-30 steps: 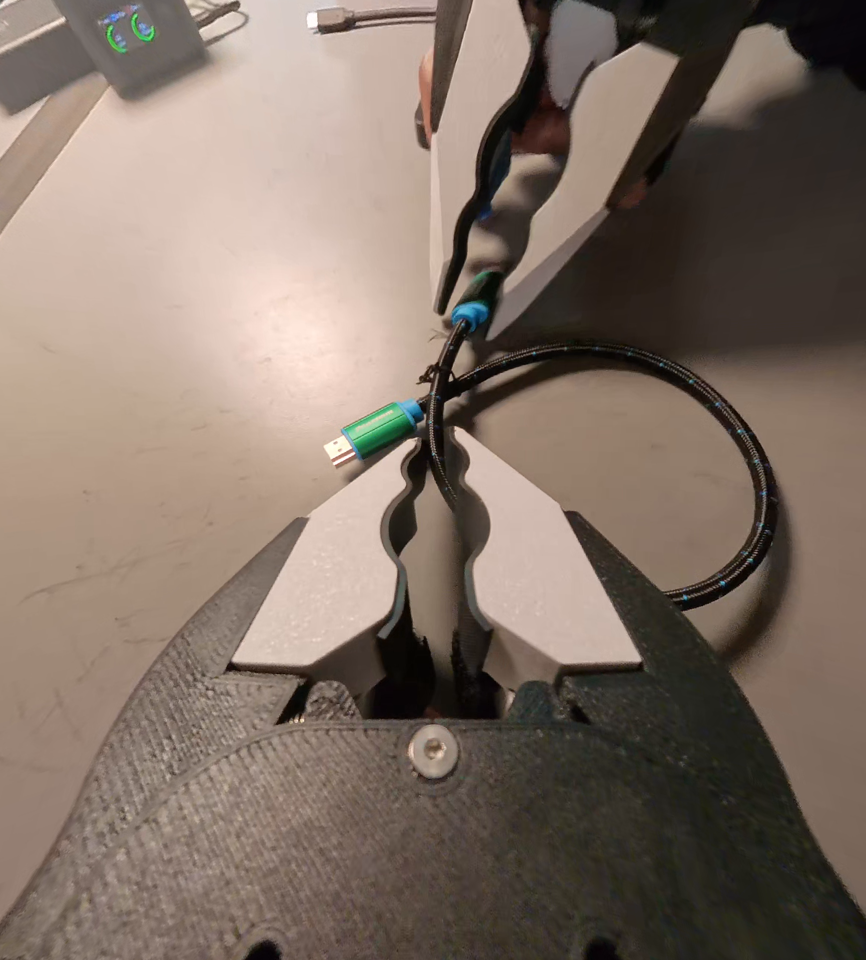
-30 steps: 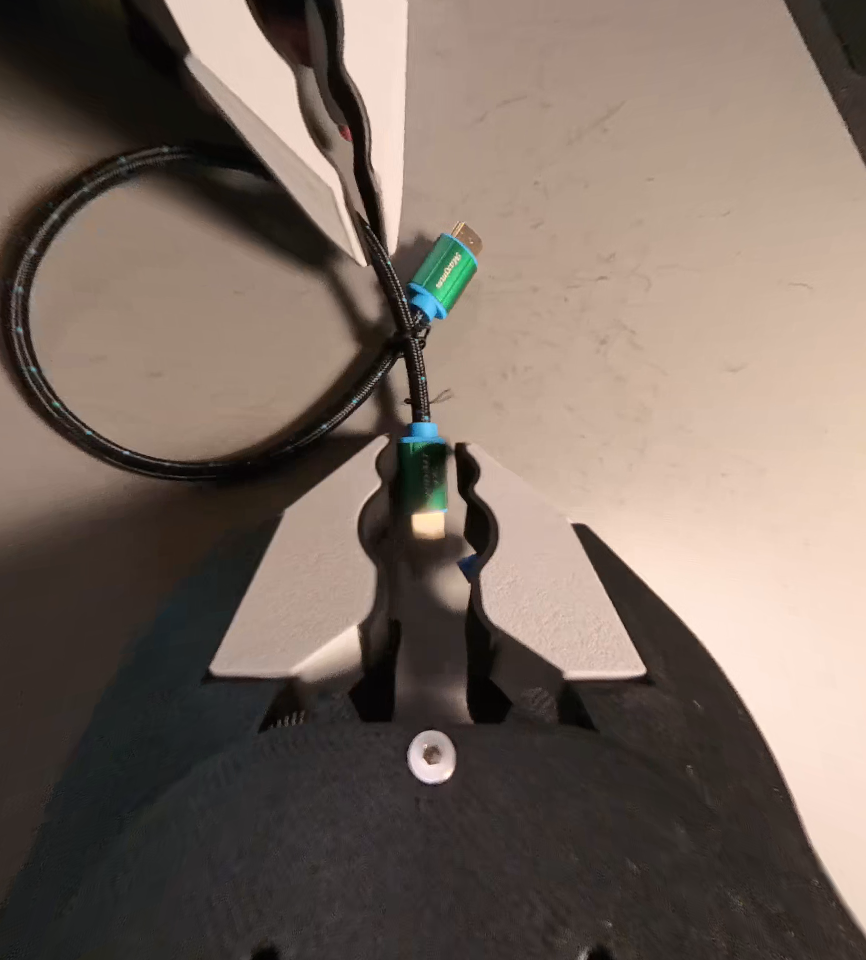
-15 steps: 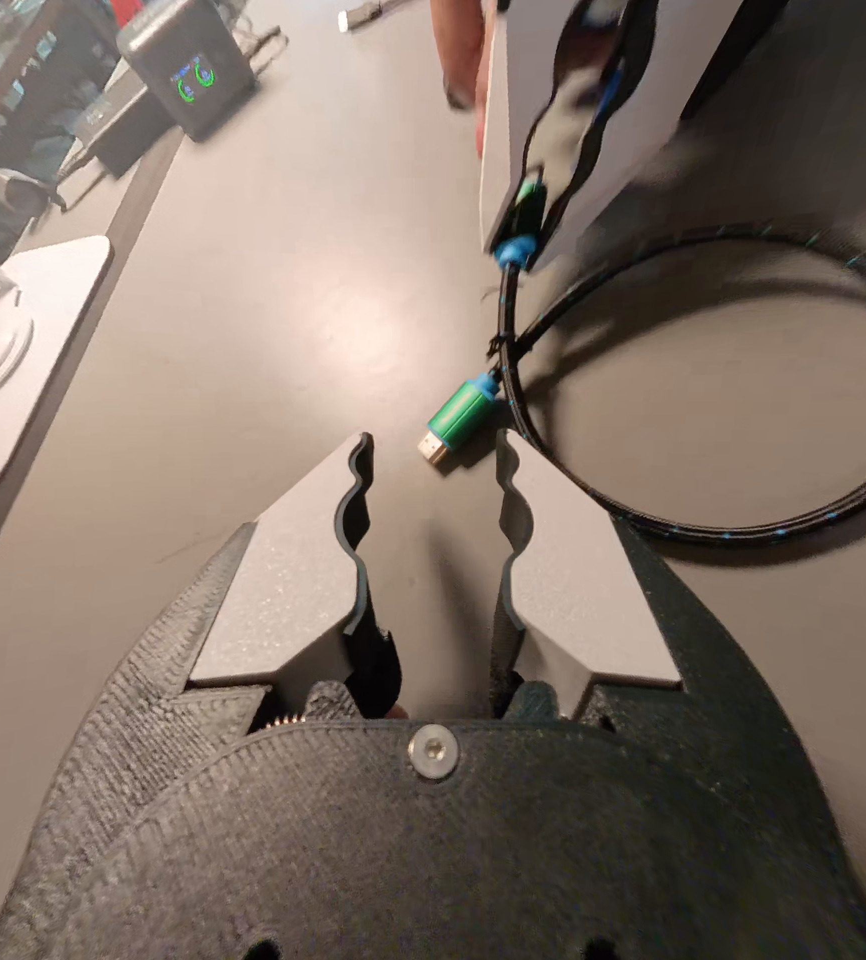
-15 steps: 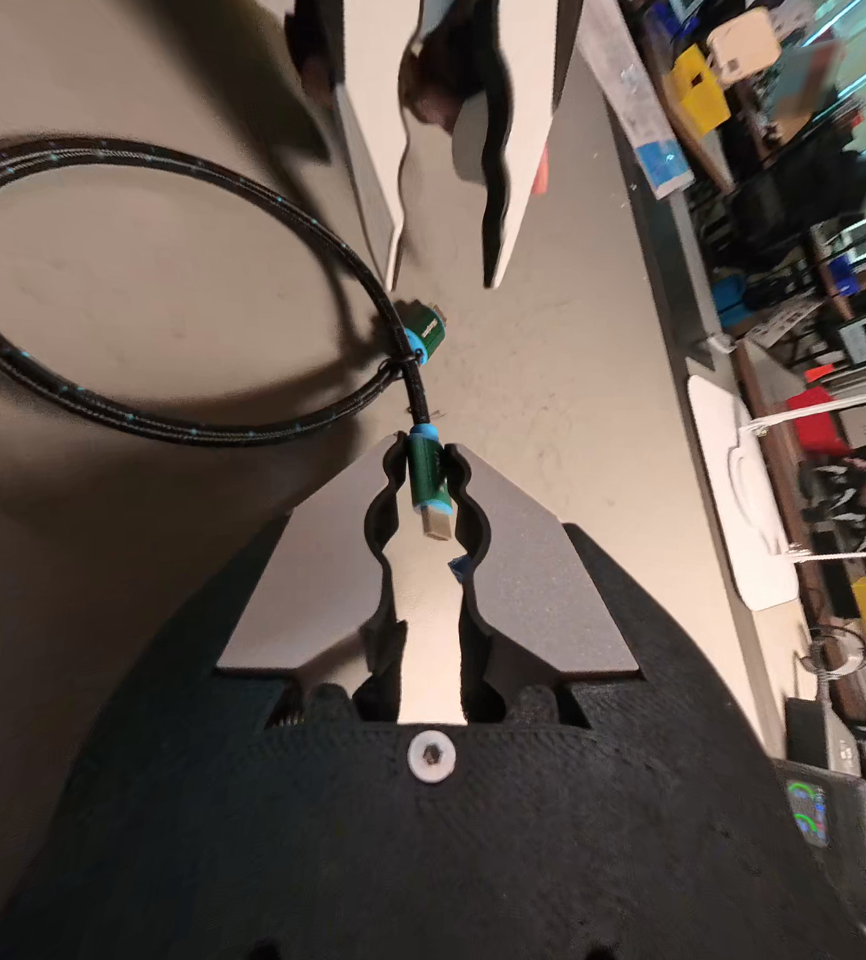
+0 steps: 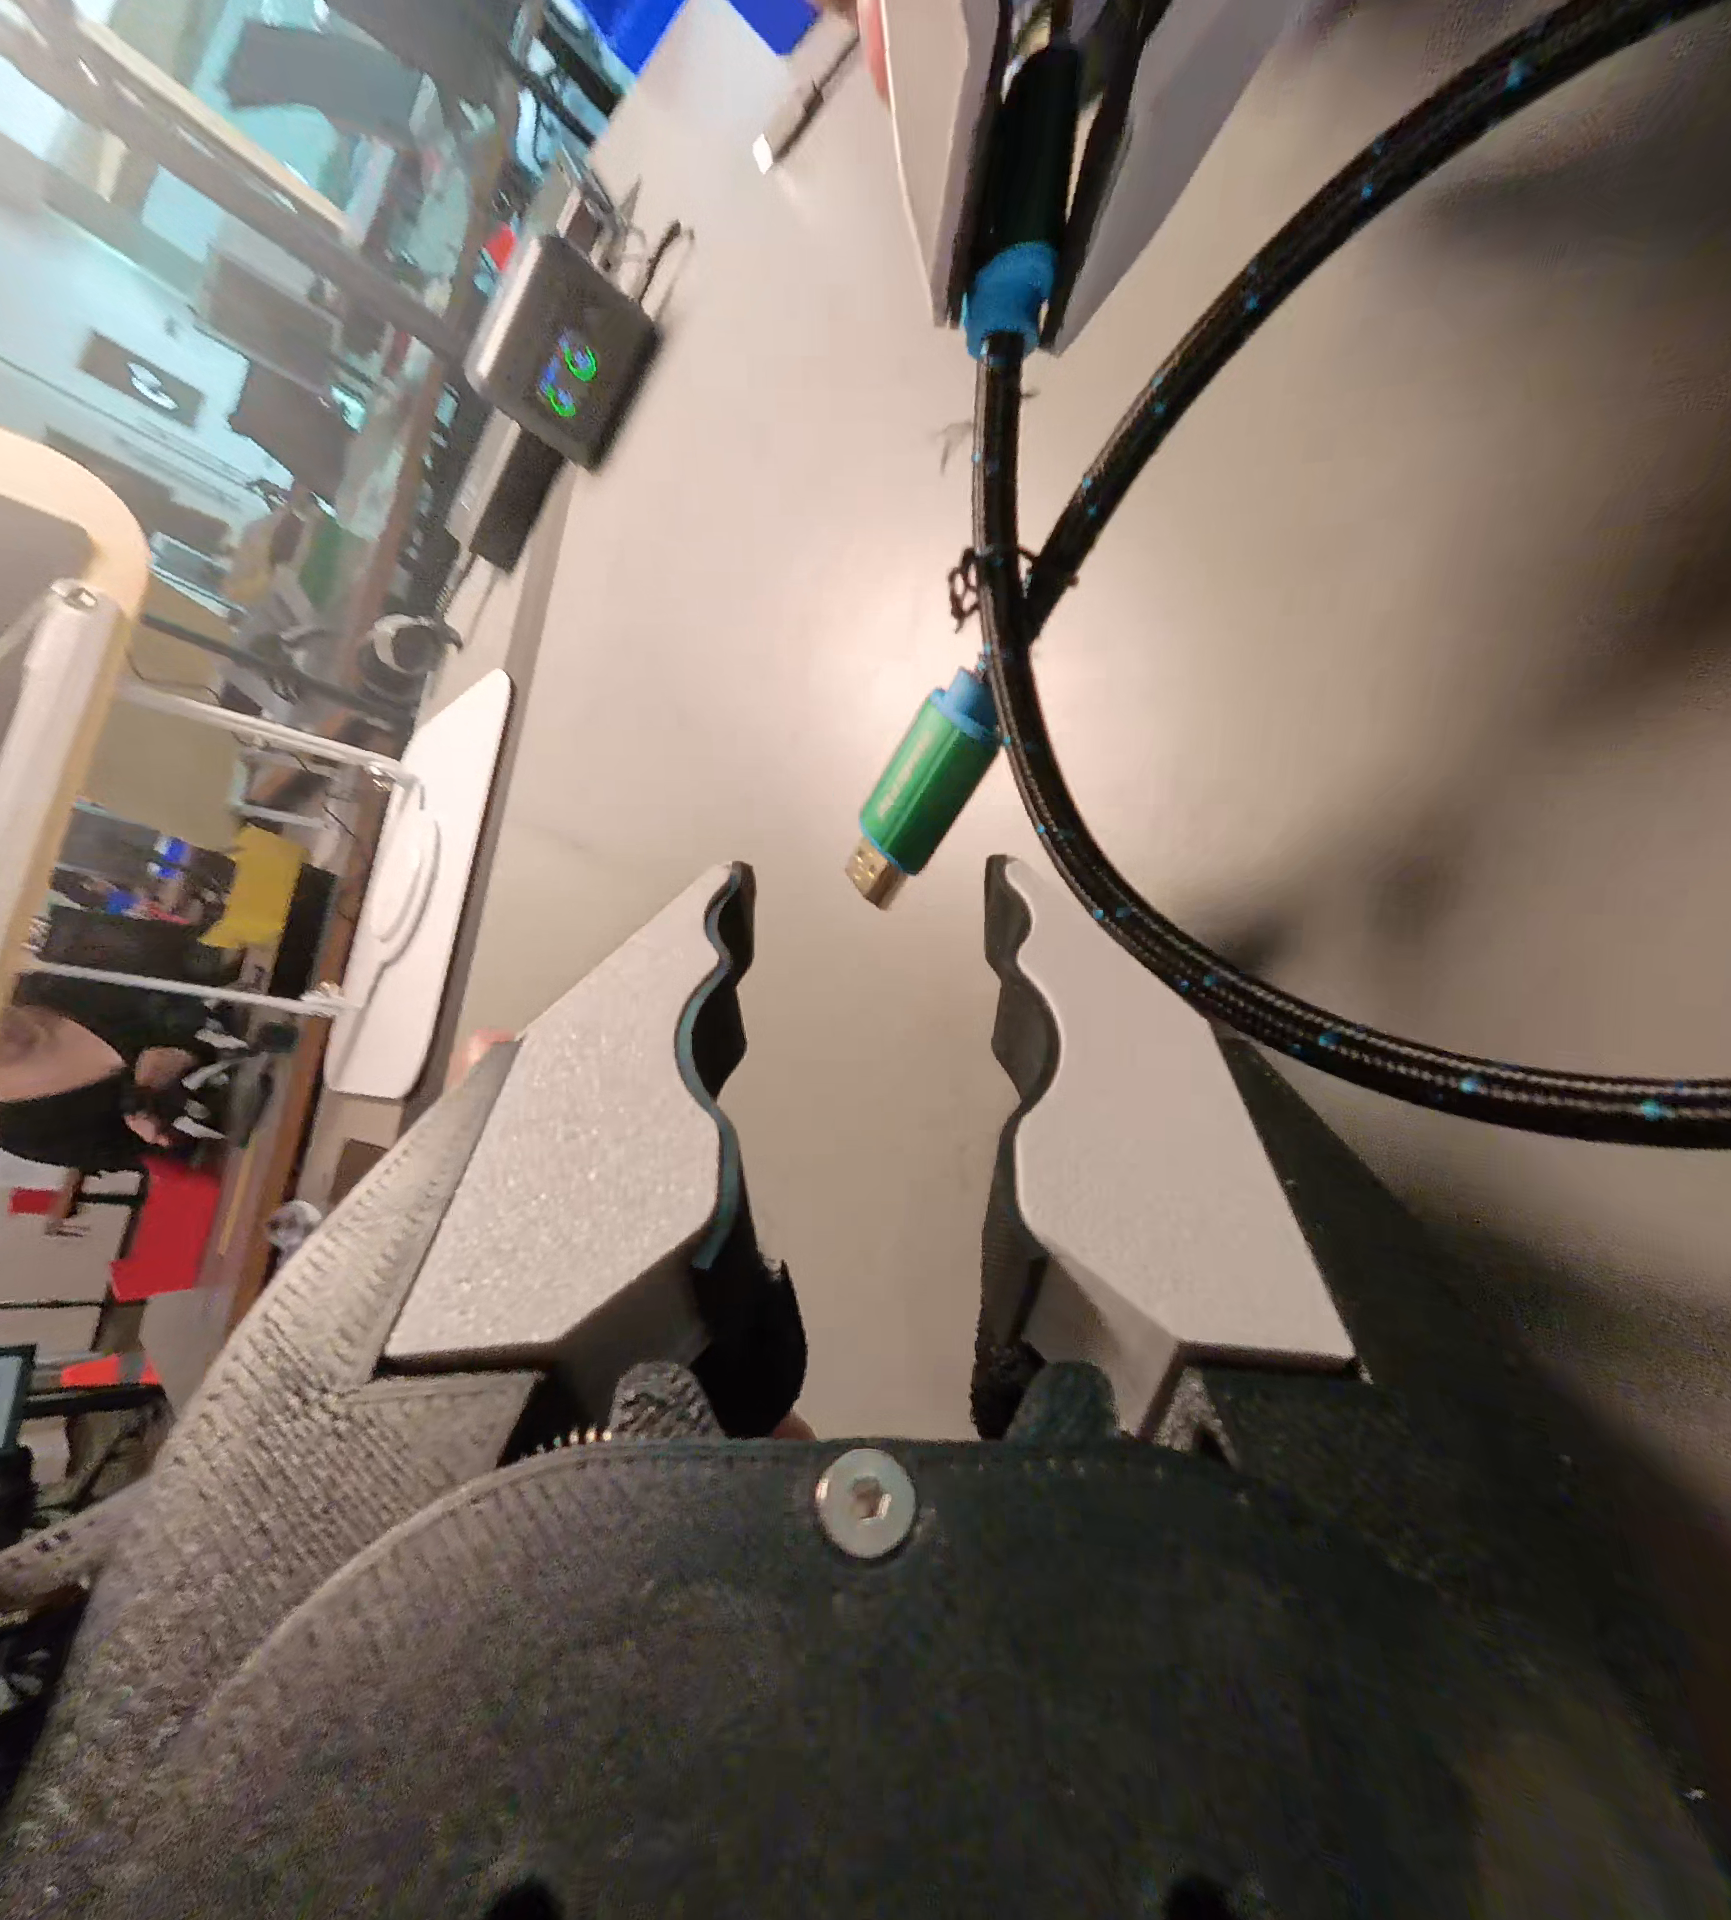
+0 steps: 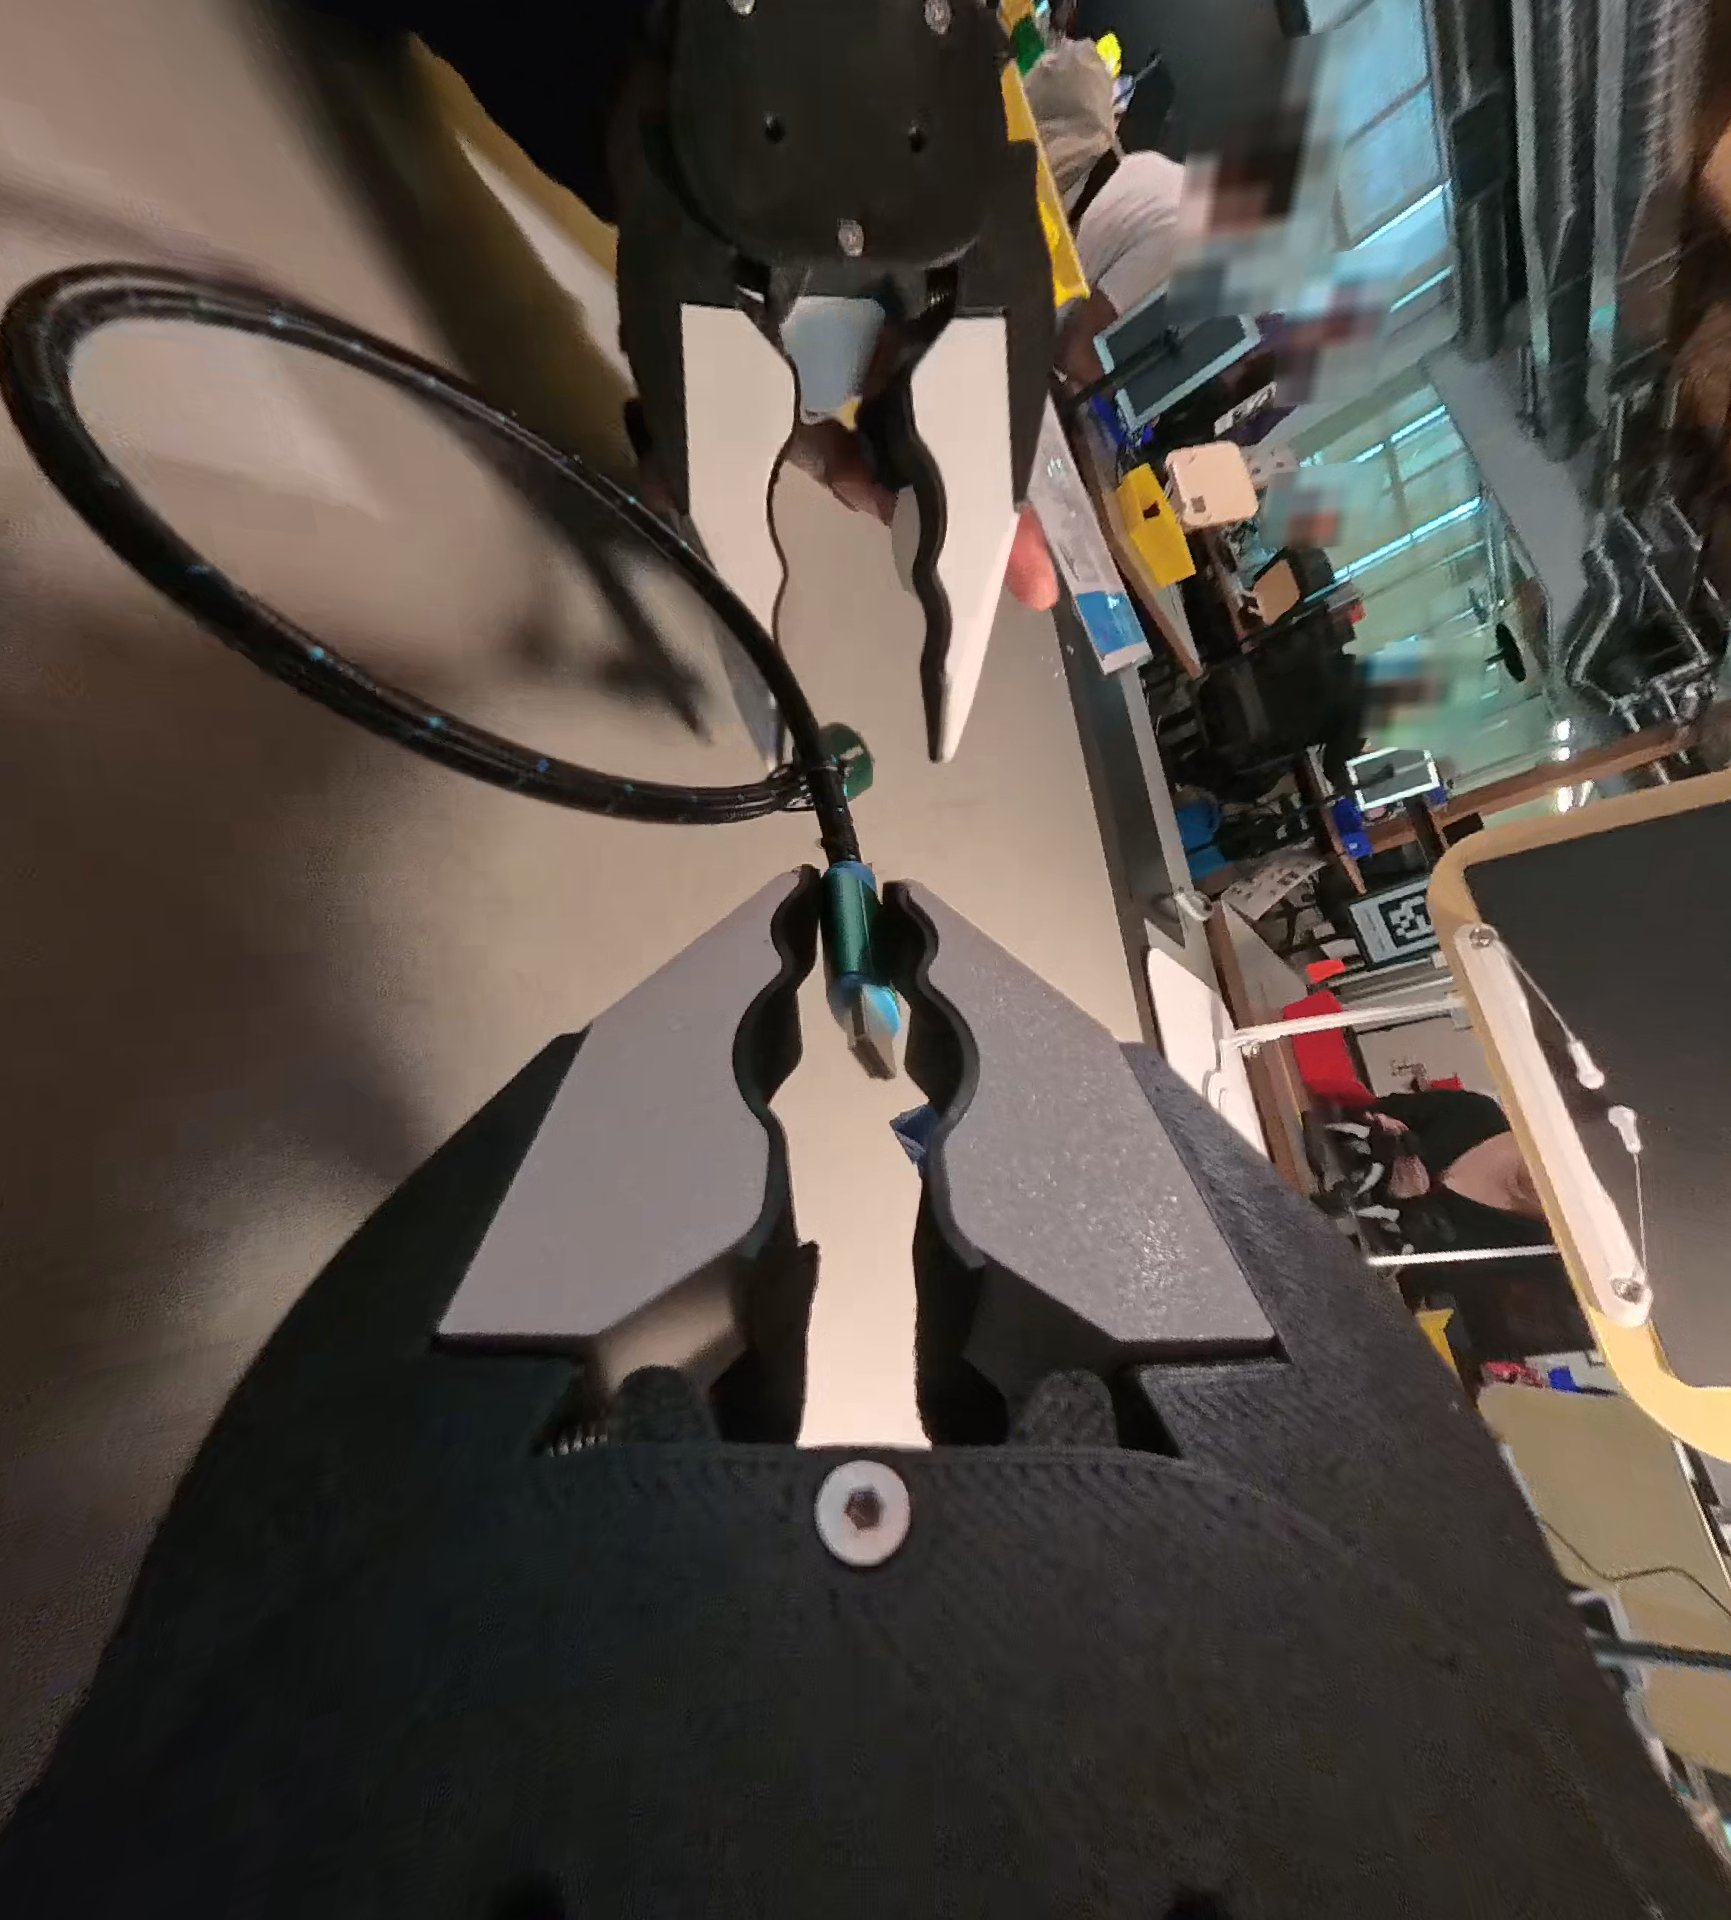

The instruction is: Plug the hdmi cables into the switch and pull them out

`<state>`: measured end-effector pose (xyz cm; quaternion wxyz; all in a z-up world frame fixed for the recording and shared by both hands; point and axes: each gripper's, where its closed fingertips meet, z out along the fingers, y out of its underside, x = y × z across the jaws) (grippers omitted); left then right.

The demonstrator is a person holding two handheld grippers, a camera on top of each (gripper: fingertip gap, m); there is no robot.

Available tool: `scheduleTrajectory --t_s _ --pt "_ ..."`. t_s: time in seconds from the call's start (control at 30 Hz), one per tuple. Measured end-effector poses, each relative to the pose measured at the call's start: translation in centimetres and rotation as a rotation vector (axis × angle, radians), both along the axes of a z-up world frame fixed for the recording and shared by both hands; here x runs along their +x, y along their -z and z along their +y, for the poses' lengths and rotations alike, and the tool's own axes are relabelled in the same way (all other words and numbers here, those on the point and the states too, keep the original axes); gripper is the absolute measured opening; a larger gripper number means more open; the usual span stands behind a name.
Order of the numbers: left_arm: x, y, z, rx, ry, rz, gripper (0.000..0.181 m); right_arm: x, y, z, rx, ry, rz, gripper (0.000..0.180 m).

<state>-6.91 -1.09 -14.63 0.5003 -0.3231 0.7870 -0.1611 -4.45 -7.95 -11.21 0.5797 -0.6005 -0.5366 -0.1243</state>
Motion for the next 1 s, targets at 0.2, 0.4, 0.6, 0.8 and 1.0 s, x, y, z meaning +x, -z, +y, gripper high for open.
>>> scheduleTrajectory --t_s 0.2,0.4,0.6,0.8,1.0 --pt "0.1 -0.9 -1.6 0.105 0.089 -0.049 0.037 -0.6 -0.2 -0.4 0.018 -0.039 0.005 0.014" --pt "0.9 0.3 -1.3 0.155 0.073 -0.028 0.018 0.4 -0.5 0.1 0.071 0.01 -0.037 0.015" --pt "0.1 0.1 1.7 0.115 -0.034 -0.008 0.014 3.5 -1.6 0.9 0.131 0.119 -0.055 0.013" --pt "-1.8 -0.2 6.6 0.079 -0.19 0.0 0.013 7.6 -1.9 1.2 0.157 0.224 -0.074 0.012" --pt "-3.5 0.5 9.3 0.033 -0.272 0.043 0.014 9.7 -1.3 1.1 0.144 0.264 -0.107 0.012"
